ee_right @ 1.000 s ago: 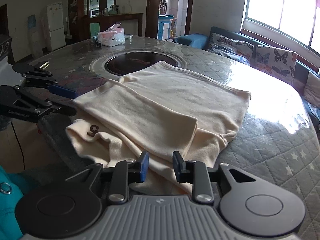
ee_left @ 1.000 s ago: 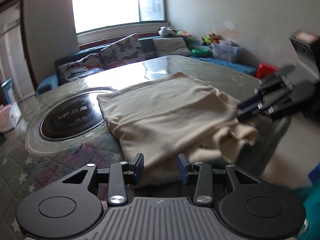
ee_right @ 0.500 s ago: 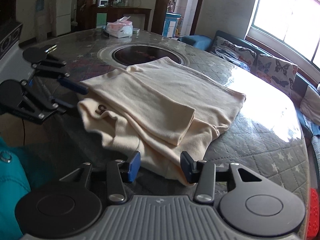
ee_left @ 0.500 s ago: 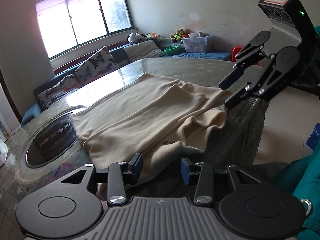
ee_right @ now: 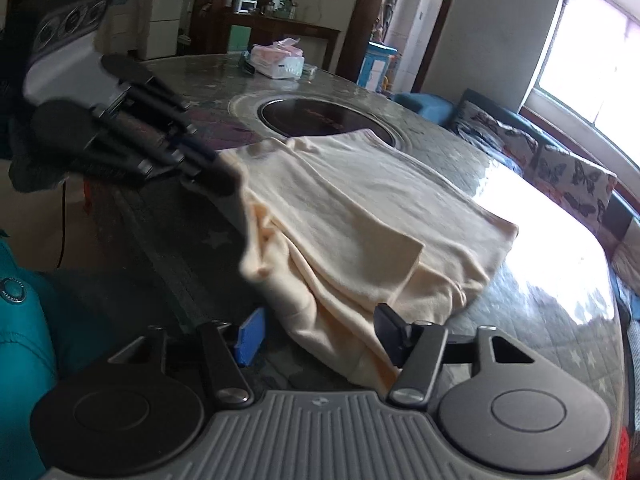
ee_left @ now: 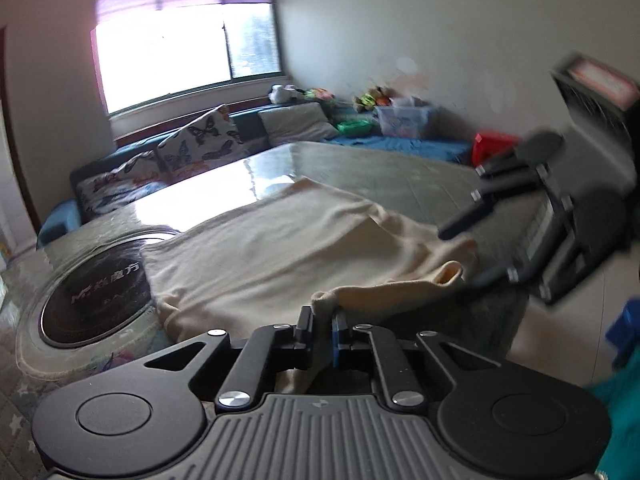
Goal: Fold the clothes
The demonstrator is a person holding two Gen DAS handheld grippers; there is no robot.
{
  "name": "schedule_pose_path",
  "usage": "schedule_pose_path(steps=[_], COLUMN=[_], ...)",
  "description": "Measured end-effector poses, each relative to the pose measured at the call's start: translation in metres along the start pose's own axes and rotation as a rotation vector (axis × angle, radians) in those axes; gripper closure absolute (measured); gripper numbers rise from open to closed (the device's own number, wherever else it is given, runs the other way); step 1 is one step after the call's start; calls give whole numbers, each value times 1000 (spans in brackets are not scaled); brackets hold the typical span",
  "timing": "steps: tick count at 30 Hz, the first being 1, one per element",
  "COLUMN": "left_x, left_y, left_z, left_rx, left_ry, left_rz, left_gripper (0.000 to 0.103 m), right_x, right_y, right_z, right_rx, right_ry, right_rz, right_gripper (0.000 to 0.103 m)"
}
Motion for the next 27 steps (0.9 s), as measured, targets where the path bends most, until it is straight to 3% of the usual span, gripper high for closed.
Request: schedule_pose_path(steps=[5, 8, 11, 14, 19, 21, 27], left_x=[-14, -16, -16, -14, -12, -12, -12], left_y=[-10, -14, -12, -7, 7, 11, 13], left_z=[-9, -9, -4, 3, 14, 19, 32], left_rx=[6, 2, -9, -25, -36, -43, -56], left_ry=[68, 76, 71, 52, -8, -33, -146], left_rz=[-12, -14, -11, -10, -34, -48, -93], left_gripper=[94, 94, 93, 88, 77, 68, 68], right_x=[0, 3, 8, 17, 24, 28, 29], right_y=[-16, -28, -38, -41, -41, -42, -37], right_z=[-9, -11, -10, -13, -23, -27, -34], right_rx=[34, 40, 21, 18, 35, 45, 71], right_ry=[15, 3, -38, -120, -164, -172, -182], right_rz=[-15, -28, -44, -55, -52, -46, -30], right_gripper=[45, 55, 78, 85, 88, 88, 89])
Point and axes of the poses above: each gripper's, at about its wrist camera, not at the fingertips, and y roughly against the way its jaws point, x to its right, z to its underside, the point moved 9 cm from there along -y, roughly the way its jaws point, and after that the axes turned 15 degrees about x, right-handed, at the moved point
